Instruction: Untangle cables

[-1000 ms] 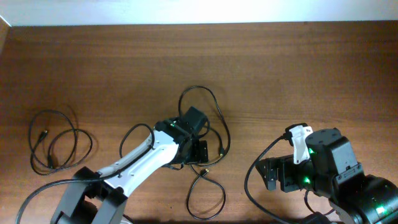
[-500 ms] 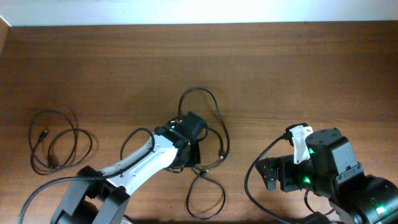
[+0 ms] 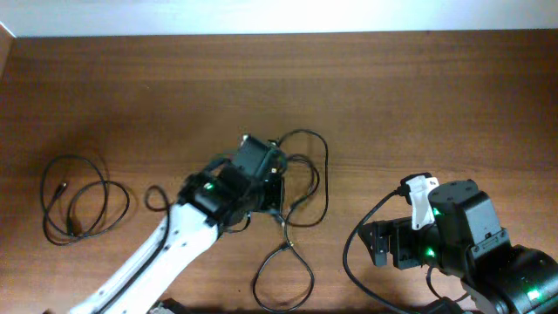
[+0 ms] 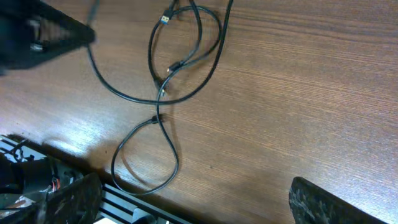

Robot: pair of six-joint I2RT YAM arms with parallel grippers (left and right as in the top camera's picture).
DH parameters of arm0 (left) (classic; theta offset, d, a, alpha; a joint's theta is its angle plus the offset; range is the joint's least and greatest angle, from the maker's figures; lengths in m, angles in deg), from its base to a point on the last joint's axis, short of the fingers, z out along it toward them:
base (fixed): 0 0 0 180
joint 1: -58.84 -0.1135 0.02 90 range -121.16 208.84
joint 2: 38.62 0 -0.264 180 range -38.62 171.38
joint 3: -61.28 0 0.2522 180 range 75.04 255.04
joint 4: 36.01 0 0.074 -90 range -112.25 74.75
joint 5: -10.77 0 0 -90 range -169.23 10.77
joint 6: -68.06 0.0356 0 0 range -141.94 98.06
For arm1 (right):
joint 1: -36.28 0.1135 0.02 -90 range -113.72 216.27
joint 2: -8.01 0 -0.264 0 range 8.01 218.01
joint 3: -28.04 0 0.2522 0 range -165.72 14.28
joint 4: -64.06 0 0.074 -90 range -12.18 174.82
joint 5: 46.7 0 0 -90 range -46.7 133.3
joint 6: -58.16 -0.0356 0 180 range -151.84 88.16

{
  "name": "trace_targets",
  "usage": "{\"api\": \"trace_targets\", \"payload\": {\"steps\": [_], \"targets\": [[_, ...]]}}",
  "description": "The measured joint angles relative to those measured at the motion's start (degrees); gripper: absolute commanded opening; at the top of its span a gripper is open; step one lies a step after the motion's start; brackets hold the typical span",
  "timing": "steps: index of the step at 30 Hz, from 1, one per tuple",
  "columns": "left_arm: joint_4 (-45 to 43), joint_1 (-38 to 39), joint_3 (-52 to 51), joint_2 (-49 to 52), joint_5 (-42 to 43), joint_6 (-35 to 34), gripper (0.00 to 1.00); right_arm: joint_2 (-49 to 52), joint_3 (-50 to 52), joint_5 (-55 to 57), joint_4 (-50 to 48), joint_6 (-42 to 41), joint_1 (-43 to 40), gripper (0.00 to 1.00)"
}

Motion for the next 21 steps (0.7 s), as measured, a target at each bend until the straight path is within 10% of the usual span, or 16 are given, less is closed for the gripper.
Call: {"api": "trace_targets", "payload": {"steps": [10,16,21], "targets": [[-18.8,-2.1,3.5,-24.0,-25.3,6.3,0.0,0.0,0.0,0.0,0.0,0.0,0.0,0.95],[-34.8,-18.7,3.8,-16.2,-44.5,9.7,0.0,0.0,0.0,0.0,0.0,0.0,0.0,0.95],[-65.4,-34.5,4.2,-3.2,-46.3,18.8,0.0,0.0,0.1,0.1,0.0,0.0,0.0,0.96]]}}
